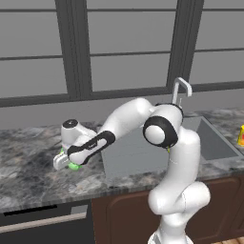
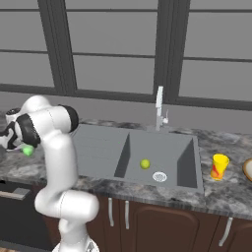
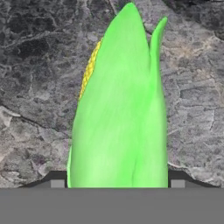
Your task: Remove the pear and corn from the sink. Then move the bowl and cup from the counter to the sink for washing.
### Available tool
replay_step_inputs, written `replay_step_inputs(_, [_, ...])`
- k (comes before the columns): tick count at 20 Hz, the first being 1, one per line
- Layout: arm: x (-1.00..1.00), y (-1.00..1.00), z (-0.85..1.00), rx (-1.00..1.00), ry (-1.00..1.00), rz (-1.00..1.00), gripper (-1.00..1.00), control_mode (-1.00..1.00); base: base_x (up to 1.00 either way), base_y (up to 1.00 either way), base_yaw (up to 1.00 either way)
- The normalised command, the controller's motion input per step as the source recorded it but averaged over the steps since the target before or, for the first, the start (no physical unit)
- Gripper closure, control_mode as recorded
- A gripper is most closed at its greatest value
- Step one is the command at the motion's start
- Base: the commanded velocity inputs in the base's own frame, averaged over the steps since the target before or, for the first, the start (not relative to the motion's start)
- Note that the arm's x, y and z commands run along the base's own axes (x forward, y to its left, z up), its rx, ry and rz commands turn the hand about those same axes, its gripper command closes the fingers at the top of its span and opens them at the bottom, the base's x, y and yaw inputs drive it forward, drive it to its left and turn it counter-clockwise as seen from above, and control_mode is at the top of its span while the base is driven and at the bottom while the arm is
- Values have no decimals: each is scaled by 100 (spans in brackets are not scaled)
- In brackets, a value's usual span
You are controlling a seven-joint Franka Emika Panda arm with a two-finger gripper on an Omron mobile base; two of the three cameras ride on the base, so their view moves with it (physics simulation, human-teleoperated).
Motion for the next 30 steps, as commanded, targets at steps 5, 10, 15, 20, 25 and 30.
replay_step_inputs(5, [23, 16, -33, -7, 1, -14, 100, -100, 0, 0, 0])
replay_step_inputs(10, [14, 6, -35, -6, 1, -14, -100, -100, 0, 0, 0])
replay_step_inputs(15, [5, -4, -24, -9, 7, -22, -100, -100, 0, 0, 0])
replay_step_inputs(20, [11, -12, -5, -5, 12, -21, -100, -100, 0, 0, 0])
replay_step_inputs(25, [1, -25, 7, 0, 7, -19, -100, -100, 0, 0, 0])
replay_step_inputs(30, [-2, -29, 33, 1, 0, -17, -100, -100, 0, 0, 0])
